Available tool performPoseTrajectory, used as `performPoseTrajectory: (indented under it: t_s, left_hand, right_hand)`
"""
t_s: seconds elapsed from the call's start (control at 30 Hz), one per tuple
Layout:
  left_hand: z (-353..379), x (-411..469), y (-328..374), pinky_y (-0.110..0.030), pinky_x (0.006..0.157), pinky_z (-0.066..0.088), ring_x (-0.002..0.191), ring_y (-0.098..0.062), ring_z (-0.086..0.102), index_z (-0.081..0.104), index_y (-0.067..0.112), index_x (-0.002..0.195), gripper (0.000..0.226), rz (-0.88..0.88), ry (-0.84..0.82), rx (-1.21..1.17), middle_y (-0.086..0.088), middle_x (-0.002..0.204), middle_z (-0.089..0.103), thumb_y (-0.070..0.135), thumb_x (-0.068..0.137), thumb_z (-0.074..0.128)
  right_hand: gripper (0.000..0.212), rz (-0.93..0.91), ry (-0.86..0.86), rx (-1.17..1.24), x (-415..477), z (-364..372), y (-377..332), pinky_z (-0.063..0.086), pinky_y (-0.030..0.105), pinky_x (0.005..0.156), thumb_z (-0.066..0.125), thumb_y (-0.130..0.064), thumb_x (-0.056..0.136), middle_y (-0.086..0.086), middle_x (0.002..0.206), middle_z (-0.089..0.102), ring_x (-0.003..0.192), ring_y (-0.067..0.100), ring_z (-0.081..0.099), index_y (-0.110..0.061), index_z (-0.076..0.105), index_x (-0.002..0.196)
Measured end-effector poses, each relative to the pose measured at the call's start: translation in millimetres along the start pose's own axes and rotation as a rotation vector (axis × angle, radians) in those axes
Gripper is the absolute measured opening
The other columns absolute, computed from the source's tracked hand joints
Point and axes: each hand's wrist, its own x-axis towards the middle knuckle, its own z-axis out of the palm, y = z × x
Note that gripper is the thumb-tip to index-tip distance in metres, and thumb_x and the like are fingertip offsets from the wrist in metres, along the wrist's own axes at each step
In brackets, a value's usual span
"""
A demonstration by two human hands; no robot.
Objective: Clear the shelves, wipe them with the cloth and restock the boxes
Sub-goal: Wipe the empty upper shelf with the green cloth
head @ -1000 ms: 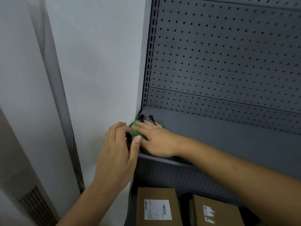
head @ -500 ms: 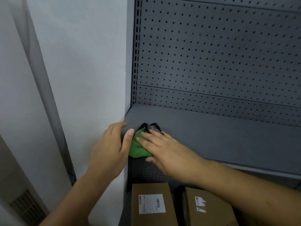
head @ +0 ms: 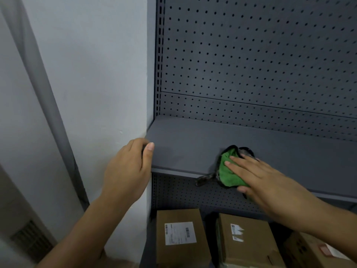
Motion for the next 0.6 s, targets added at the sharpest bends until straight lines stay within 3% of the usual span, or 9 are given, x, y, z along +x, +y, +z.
performPoseTrajectory:
  t_s: [0.07,0.13,0.23,0.37,0.5,0.6]
  left_hand:
    - [0,-1,-1,-0.031,0.065,0.035,0.077,-0.012,0.051,0.058,0.023,0.105,0.051,0.006,0.009,0.005,0.009,0.089,0.057,0.052,0.105,0.016]
    - [0,-1,-2,-0.032,0.064,0.036,0.074,-0.012,0.051,0.057,0.023,0.103,0.050,0.009,0.019,0.002,0.010,0.086,0.056,0.051,0.106,0.015]
    - [0,0,-4,-0.032,0.061,0.037,0.069,-0.008,0.050,0.054,0.026,0.098,0.047,0.016,0.033,0.006,0.011,0.079,0.054,0.051,0.104,0.015]
    - [0,0,-5,-0.023,0.058,0.035,0.070,-0.004,0.051,0.054,0.026,0.095,0.044,0.020,0.035,0.021,0.011,0.077,0.053,0.047,0.104,0.016]
    - [2,1,-7,-0.031,0.058,0.033,0.068,-0.012,0.050,0.058,0.022,0.095,0.045,0.017,0.071,0.015,0.009,0.077,0.055,0.043,0.104,0.020]
    - [2,3,-6,-0.028,0.058,0.034,0.069,-0.009,0.051,0.058,0.024,0.097,0.046,0.000,0.049,-0.010,0.010,0.079,0.057,0.045,0.106,0.019]
  right_hand:
    - [0.065,0.014,-0.026,0.014,0,0,-2,0.010,0.031,0.124,0.008,-0.064,0.100,-0.011,0.166,0.023,0.154,0.010,0.010,-0.038,0.013,0.160]
    - [0.068,0.008,-0.010,0.003,4,4,-6,0.006,0.031,0.125,-0.004,-0.067,0.098,-0.009,0.167,0.020,0.155,0.009,0.004,-0.038,0.006,0.160]
    - [0.081,-0.019,-0.021,-0.005,17,2,-20,-0.010,0.028,0.123,-0.022,-0.071,0.086,-0.014,0.168,-0.005,0.153,0.007,-0.019,-0.037,-0.010,0.158]
    - [0.077,-0.090,-0.048,0.118,43,-20,-61,-0.009,0.034,0.125,-0.002,-0.067,0.094,-0.010,0.169,-0.007,0.153,0.011,-0.020,-0.030,-0.004,0.162]
    - [0.069,-0.174,-0.055,0.186,84,-28,-101,-0.002,0.045,0.128,0.020,-0.057,0.105,-0.004,0.171,-0.001,0.156,0.017,-0.011,-0.024,0.005,0.163]
    - [0.067,-0.231,-0.067,0.241,111,-33,-125,-0.003,0.048,0.127,0.025,-0.053,0.107,0.001,0.171,0.001,0.157,0.021,-0.007,-0.021,0.006,0.163]
